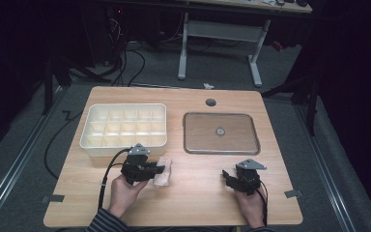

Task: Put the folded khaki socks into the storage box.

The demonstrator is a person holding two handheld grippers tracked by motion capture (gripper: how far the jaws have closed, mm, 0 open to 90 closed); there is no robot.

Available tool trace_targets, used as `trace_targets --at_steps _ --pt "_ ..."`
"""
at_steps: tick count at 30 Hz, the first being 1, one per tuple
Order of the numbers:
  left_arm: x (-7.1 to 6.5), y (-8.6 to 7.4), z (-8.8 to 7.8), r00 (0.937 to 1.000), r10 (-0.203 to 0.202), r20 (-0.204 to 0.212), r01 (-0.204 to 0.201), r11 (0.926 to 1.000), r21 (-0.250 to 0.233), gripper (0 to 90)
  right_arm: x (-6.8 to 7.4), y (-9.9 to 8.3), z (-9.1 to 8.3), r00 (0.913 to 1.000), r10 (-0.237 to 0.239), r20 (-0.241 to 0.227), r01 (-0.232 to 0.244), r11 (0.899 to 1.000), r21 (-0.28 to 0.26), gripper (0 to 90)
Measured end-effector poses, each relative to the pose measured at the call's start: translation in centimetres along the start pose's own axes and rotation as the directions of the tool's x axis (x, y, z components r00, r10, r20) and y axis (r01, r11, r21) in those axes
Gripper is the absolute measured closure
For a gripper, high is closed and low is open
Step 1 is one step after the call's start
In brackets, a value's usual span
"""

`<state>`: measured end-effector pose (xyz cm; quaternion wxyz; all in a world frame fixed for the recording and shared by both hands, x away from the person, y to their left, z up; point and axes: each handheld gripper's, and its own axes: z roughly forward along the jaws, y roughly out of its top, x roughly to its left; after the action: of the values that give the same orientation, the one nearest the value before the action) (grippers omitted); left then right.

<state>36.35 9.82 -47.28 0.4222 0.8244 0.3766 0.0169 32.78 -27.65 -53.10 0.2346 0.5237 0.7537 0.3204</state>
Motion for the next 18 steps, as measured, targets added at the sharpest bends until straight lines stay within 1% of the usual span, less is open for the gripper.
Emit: trace_targets --at_steps 4,6,10,12,16,17,18 --pt "0.2 0.0 -0.7 1.0000 -0.007 0.000 0.007 1.0000 -0.005 73.3 0.0 0.0 0.0 1.0000 0.000 -0.001 0.000 1.000 0.000 38.1" --pt "0.3 -0.1 -1.0 0.9999 -0.017 0.003 0.017 0.9998 -0.011 73.3 0.0 0.0 0.0 1.0000 0.000 -0.001 0.000 1.000 0.000 38.1" --pt "0.7 -0.2 -1.7 0.9996 -0.028 -0.006 0.028 0.9994 -0.018 73.3 0.0 0.0 0.0 1.0000 0.000 -0.002 0.000 1.000 0.001 37.9" --pt "0.8 -0.2 -2.1 0.9992 -0.039 -0.006 0.038 0.9988 -0.029 73.3 0.0 0.0 0.0 1.0000 0.000 -0.002 0.000 1.000 0.000 37.9" --pt "1.1 -0.3 -3.1 0.9987 -0.046 -0.019 0.045 0.9979 -0.047 73.3 0.0 0.0 0.0 1.0000 0.000 -0.002 0.000 1.000 0.000 37.8" --pt "1.1 -0.3 -3.1 0.9987 -0.046 -0.019 0.045 0.9979 -0.047 73.3 0.0 0.0 0.0 1.0000 0.000 -0.002 0.000 1.000 0.000 37.8" --pt "1.3 -0.3 -3.4 0.9983 -0.054 -0.023 0.052 0.9972 -0.053 73.3 0.0 0.0 0.0 1.0000 0.000 -0.002 0.000 1.000 0.000 37.8"
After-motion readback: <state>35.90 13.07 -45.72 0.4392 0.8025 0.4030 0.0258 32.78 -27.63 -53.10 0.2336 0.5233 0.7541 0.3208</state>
